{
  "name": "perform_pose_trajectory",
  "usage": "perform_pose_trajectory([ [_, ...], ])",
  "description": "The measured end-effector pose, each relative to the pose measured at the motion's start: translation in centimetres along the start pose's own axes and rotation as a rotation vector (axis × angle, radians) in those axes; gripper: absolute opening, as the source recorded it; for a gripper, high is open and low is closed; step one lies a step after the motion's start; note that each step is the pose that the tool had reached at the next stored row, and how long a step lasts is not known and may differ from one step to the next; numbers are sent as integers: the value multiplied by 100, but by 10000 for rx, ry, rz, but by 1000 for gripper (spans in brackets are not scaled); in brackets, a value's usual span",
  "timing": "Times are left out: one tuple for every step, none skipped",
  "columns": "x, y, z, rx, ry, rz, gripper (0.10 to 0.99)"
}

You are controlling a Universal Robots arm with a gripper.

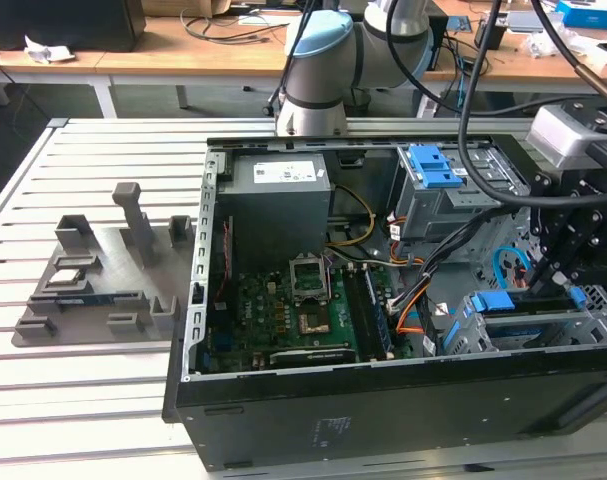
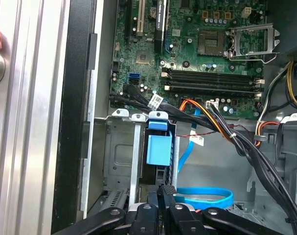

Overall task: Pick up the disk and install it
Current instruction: 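Insert the second disk wire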

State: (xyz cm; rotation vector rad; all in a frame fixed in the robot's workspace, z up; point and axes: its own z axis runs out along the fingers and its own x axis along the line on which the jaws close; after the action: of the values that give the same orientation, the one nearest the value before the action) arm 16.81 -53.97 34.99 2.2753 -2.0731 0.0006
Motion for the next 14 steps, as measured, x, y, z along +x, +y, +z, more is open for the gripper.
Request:
perform_pose_trajectory([
  [1,0,2,0,2,0,161],
  [3,0,8,-2,5,0,161],
  [3,0,17,-2,4,0,161],
  [4,-1,31,-3,4,0,161],
  [6,-1,35,-3,6,0,161],
  [7,-1,36,-3,7,1,161],
  [6,-1,38,-3,5,0,161],
  [7,-1,38,-3,3,0,161],
  [7,-1,32,-2,-1,0,161],
  [7,0,19,-3,-3,0,161],
  [8,1,7,-3,1,0,161],
  [10,1,1,-3,2,0,161],
  [13,1,0,-3,2,0,161],
  [18,2,0,-3,2,0,161],
])
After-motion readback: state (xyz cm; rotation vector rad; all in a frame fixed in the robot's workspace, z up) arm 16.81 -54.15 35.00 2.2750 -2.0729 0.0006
